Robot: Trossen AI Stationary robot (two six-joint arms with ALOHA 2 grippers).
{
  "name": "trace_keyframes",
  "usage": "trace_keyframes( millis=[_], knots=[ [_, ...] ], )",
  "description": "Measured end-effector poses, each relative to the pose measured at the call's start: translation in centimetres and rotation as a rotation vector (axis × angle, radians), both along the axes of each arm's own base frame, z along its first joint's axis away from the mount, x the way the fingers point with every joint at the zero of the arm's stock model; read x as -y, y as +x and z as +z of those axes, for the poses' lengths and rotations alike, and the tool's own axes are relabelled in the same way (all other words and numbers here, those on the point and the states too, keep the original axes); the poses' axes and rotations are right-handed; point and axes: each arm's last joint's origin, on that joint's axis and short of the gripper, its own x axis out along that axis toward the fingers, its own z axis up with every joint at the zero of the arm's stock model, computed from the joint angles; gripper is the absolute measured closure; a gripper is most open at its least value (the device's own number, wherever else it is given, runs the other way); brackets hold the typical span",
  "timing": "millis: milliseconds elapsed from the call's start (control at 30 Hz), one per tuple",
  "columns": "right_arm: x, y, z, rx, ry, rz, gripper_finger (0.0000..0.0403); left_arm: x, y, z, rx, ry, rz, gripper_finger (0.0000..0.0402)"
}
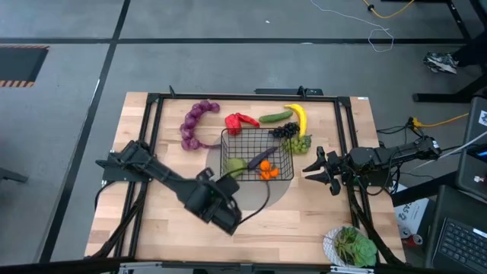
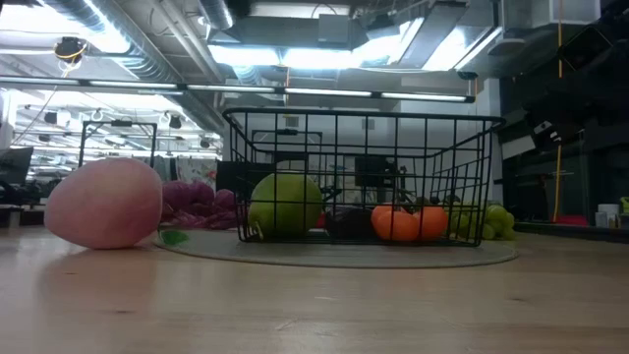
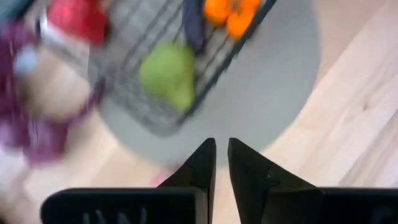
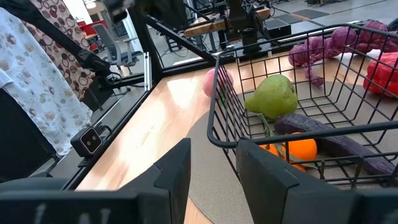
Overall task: Build produce basket
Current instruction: Put the apricot into the wire basket
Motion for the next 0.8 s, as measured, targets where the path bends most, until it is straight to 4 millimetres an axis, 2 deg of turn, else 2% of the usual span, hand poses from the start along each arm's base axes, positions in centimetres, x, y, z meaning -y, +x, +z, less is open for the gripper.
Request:
trace_keyframes(
  millis=[133, 333, 533, 700, 800],
  knots=[
    [0.0, 0.0, 0.0, 0.0, -0.001, 0.0, 0.0272, 1.8, -1.2, -2.9, -0.036, 0.008, 0.007, 0.0365],
    [0.0, 0.0, 0.0, 0.0, -0.002, -0.001, 0.0272, 4.3, -2.3, -9.0, 0.052, 0.039, -0.057, 0.0365],
    [0.0, 0.0, 0.0, 0.0, -0.002, -0.002, 0.0272, 3.8, -3.1, -13.3, 0.126, 0.093, -0.047, 0.037],
    [0.0, 0.0, 0.0, 0.0, 0.001, -0.002, 0.0272, 2.7, -3.7, -15.0, 0.075, 0.063, 0.013, 0.0388],
    [0.0, 0.0, 0.0, 0.0, 0.001, -0.002, 0.0272, 2.5, -3.9, -15.4, 0.047, 0.05, 0.02, 0.0399]
  ],
)
